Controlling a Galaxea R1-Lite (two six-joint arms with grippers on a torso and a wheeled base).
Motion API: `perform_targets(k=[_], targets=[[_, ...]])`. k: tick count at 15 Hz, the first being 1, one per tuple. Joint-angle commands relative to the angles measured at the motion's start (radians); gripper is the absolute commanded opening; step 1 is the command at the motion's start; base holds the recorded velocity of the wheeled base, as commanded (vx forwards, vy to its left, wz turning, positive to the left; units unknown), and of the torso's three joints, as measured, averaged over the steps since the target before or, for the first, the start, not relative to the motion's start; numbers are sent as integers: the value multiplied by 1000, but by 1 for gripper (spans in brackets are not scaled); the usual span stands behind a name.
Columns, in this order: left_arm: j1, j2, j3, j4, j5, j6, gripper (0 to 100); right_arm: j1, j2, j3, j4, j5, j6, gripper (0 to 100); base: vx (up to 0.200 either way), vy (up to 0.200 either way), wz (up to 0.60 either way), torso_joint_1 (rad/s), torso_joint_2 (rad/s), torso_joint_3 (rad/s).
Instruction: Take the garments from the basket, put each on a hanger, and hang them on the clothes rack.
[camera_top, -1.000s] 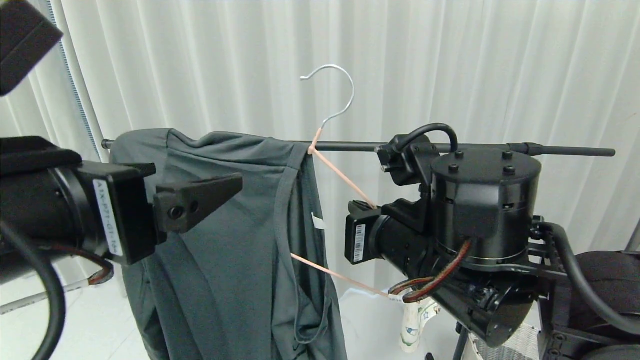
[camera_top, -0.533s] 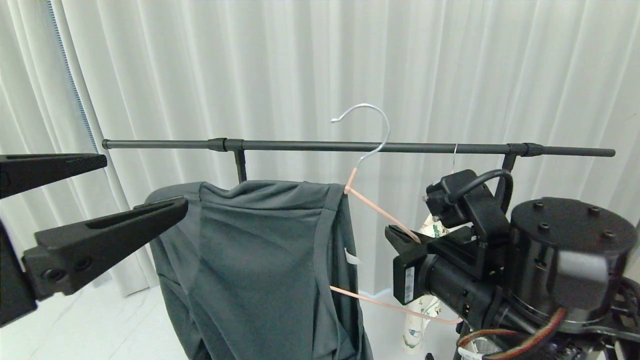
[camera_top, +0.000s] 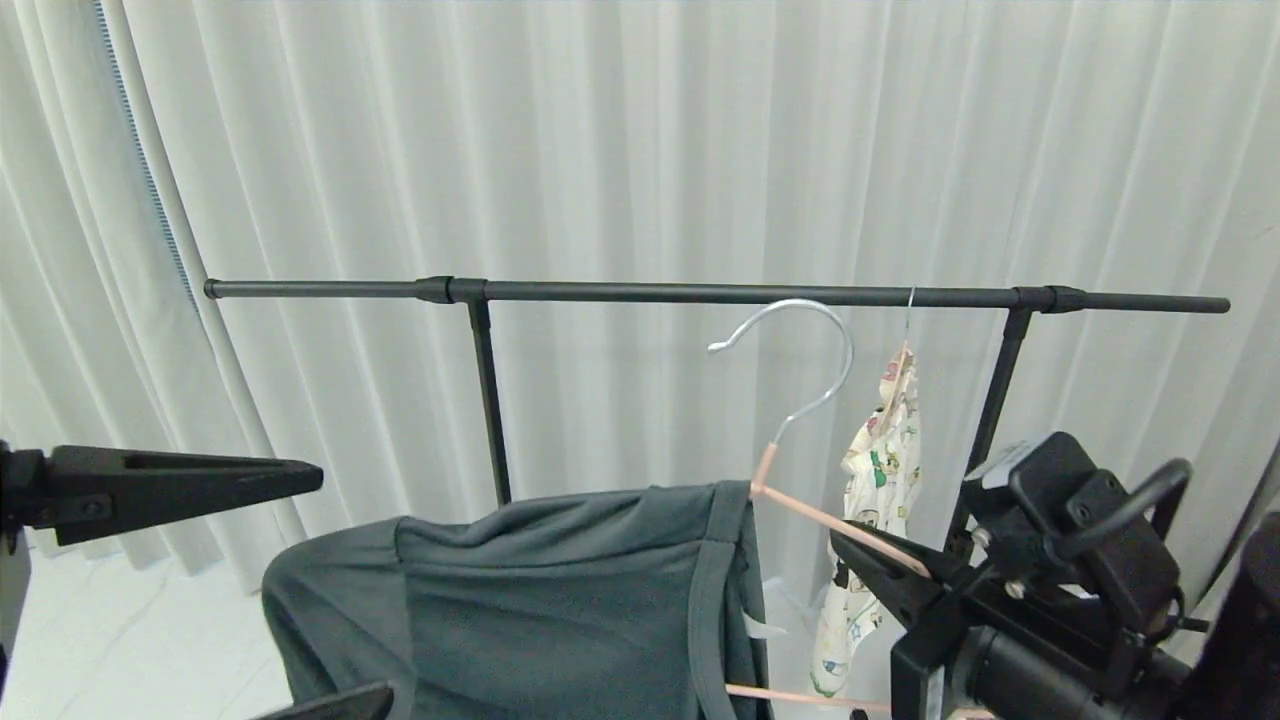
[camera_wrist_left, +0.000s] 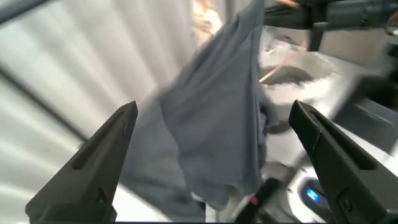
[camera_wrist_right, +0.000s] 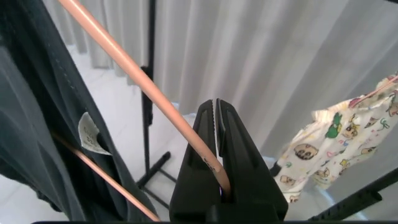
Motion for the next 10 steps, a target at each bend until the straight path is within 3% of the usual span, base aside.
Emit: perform_targets(k=[1, 7, 10], targets=[[1, 14, 25, -3, -78, 7, 100, 62, -47, 41, 0, -2, -2, 0, 0, 0, 0, 0, 0, 0], [1, 48, 92, -10, -193, 63, 100, 184, -47, 64, 0, -7, -5, 0, 0, 0, 0, 0, 0, 0], [-2, 146, 91, -105, -208, 86, 100, 216, -41, 65, 0, -8, -6, 0, 0, 0, 0, 0, 0, 0]])
